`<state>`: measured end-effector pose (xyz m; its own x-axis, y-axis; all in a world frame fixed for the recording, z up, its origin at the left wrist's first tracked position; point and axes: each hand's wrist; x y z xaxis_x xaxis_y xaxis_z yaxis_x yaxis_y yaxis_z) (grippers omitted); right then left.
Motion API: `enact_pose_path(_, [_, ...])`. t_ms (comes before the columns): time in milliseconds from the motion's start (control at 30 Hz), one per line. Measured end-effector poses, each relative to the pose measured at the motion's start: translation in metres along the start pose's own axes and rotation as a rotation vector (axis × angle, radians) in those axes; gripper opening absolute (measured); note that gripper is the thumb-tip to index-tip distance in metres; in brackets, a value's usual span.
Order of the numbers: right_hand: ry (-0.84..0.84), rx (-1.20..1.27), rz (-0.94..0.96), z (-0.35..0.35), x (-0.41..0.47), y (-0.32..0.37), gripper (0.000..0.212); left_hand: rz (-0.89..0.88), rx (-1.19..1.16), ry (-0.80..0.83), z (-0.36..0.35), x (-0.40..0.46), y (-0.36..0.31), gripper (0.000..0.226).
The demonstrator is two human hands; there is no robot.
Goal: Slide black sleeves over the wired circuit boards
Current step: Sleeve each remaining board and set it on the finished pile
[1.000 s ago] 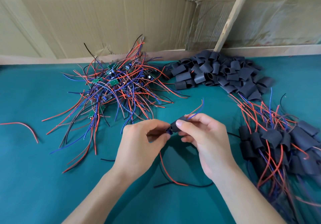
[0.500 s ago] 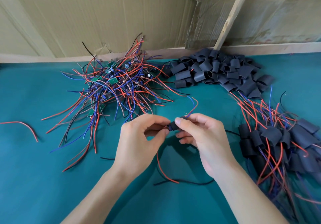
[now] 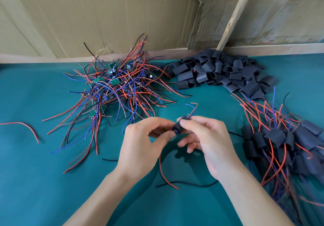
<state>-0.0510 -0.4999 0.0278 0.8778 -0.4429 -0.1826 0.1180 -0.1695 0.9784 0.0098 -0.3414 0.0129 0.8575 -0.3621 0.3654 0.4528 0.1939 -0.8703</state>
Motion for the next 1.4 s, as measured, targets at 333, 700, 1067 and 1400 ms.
enact_pose_path(333, [0.026, -0.062, 0.058, -0.0052, -0.0010, -0.0028, 0.021, 0.064, -0.093, 0.002, -0.0006, 0.0001, 0.0015, 0.020])
enact_pose_path(700, [0.049, -0.215, 0.097, -0.0048, -0.0023, -0.0053, 0.037, -0.051, 0.114, -0.013, -0.0030, -0.0009, -0.0018, 0.024])
enact_pose_path(1067, [0.032, -0.377, 0.209, -0.0019, -0.0019, -0.0086, 0.023, -0.267, 0.284, -0.048, -0.0015, -0.0027, 0.0000, 0.028])
enact_pose_path(1400, [0.016, -0.447, 0.257, 0.0019, 0.0008, -0.0102, 0.026, -0.321, 0.355, -0.053, -0.0079, -0.0086, -0.0020, 0.028])
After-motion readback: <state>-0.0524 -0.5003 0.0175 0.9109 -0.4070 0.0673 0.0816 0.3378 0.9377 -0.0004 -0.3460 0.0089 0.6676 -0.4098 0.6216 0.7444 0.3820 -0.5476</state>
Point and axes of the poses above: each hand's wrist, its own x-axis towards the middle knuckle, its own z-axis out of the back of the hand, y = z × x, and after that the axes turned 5 degrees about -y, right-handed
